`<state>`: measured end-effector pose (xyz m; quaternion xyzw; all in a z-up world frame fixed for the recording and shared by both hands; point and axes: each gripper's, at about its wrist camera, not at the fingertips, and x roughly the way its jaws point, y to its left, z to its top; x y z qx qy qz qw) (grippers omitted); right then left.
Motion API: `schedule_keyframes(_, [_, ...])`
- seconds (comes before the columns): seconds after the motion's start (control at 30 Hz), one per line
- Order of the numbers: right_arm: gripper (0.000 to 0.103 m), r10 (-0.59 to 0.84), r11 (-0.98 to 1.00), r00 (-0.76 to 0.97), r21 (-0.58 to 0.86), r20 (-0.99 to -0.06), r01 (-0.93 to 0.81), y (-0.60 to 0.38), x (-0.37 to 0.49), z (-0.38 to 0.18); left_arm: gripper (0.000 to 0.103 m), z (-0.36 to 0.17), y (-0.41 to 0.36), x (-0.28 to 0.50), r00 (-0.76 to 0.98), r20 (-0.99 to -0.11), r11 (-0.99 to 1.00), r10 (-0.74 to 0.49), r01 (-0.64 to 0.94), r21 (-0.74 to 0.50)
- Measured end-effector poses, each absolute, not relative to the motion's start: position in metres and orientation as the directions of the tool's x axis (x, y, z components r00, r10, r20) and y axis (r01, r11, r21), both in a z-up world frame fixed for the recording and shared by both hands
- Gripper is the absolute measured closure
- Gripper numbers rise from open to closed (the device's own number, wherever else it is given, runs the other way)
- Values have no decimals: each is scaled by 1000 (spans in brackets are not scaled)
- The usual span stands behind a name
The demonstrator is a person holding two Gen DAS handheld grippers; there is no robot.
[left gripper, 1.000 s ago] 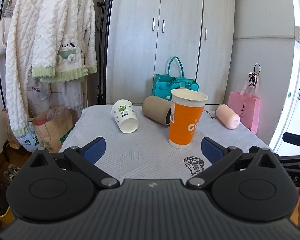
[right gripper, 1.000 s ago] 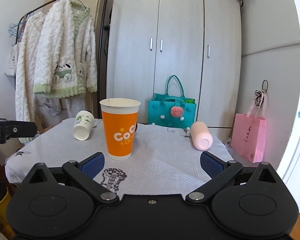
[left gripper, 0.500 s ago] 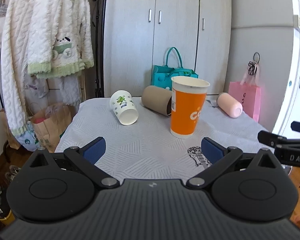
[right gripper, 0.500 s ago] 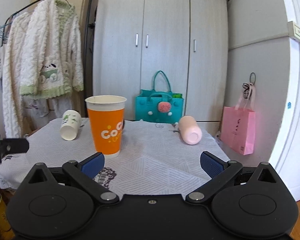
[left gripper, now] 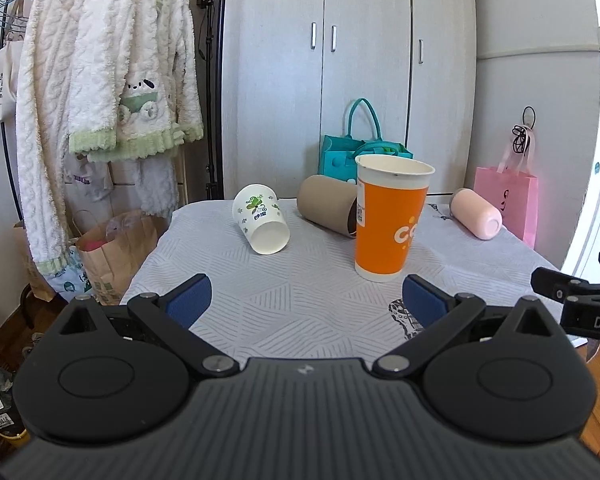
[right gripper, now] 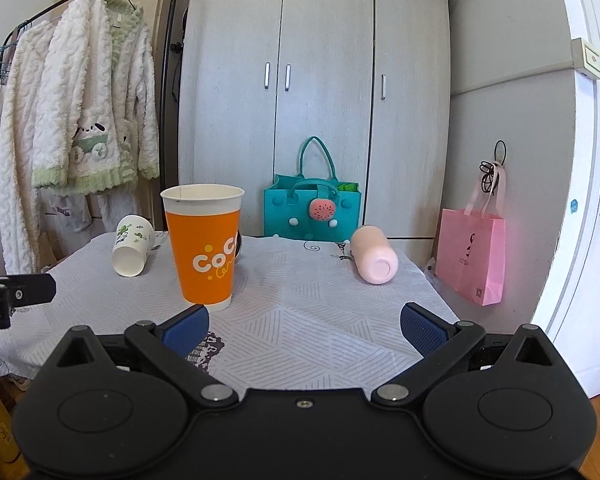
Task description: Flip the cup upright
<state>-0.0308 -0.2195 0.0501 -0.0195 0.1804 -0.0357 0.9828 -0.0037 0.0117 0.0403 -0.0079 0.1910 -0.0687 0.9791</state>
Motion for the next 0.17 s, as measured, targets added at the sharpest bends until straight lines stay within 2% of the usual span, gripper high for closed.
schedule_keyframes(0.17, [0,-83,996,931,-58,-354,67,-218,-30,49,0,41,13,-3,919,-369,990,-143,134,-49])
